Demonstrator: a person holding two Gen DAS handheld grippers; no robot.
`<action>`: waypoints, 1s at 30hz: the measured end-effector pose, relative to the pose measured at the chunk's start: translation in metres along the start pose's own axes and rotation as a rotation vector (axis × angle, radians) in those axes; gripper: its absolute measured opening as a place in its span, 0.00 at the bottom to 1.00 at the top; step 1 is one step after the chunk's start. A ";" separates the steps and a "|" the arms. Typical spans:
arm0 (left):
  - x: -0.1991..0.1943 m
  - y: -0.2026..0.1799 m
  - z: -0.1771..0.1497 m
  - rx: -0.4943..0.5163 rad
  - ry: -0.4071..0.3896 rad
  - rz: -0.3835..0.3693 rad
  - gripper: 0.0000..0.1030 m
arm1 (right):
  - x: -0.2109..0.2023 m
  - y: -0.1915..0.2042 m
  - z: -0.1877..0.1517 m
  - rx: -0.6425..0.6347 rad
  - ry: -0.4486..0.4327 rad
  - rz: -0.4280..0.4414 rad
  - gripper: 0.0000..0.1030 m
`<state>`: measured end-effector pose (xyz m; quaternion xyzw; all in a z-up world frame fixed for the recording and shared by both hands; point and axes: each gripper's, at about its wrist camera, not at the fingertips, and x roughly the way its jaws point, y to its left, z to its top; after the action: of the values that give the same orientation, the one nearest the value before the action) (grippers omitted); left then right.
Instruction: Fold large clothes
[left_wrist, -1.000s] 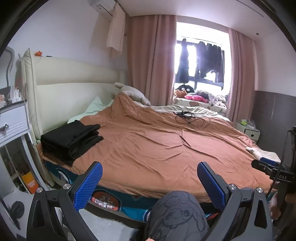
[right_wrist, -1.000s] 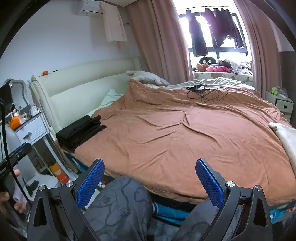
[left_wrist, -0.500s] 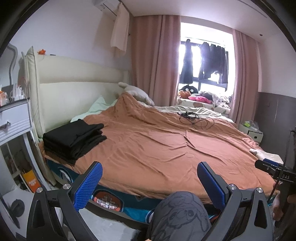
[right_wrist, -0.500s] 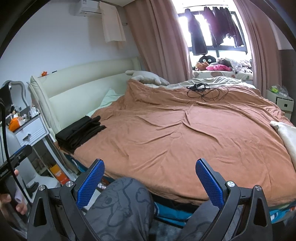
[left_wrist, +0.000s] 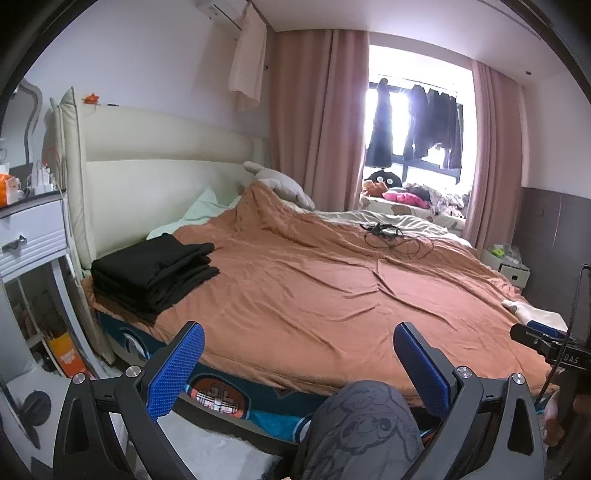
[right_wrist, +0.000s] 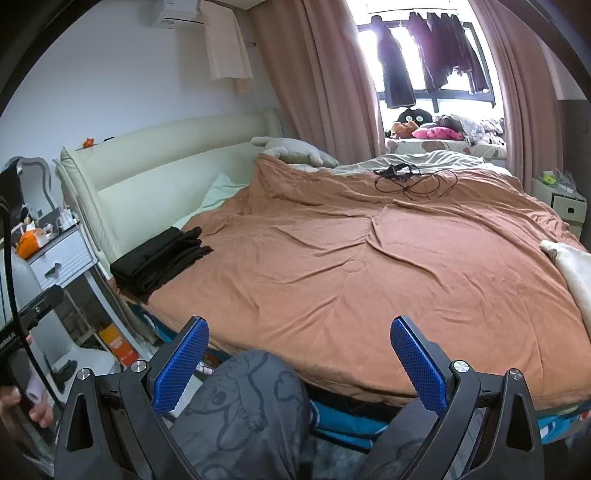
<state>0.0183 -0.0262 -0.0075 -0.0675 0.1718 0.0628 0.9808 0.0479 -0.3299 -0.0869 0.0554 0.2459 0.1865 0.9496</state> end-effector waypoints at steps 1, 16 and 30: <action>0.000 0.000 0.000 -0.001 -0.002 0.000 0.99 | -0.001 0.000 0.000 -0.001 -0.001 0.001 0.96; -0.005 0.006 -0.001 -0.012 -0.008 0.001 0.99 | -0.003 0.001 -0.001 0.008 0.008 0.007 0.96; -0.018 0.004 -0.003 0.021 -0.030 -0.015 0.99 | -0.006 0.002 -0.005 0.008 0.005 0.000 0.96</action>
<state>-0.0002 -0.0241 -0.0042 -0.0577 0.1570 0.0544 0.9844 0.0396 -0.3302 -0.0882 0.0589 0.2491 0.1858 0.9486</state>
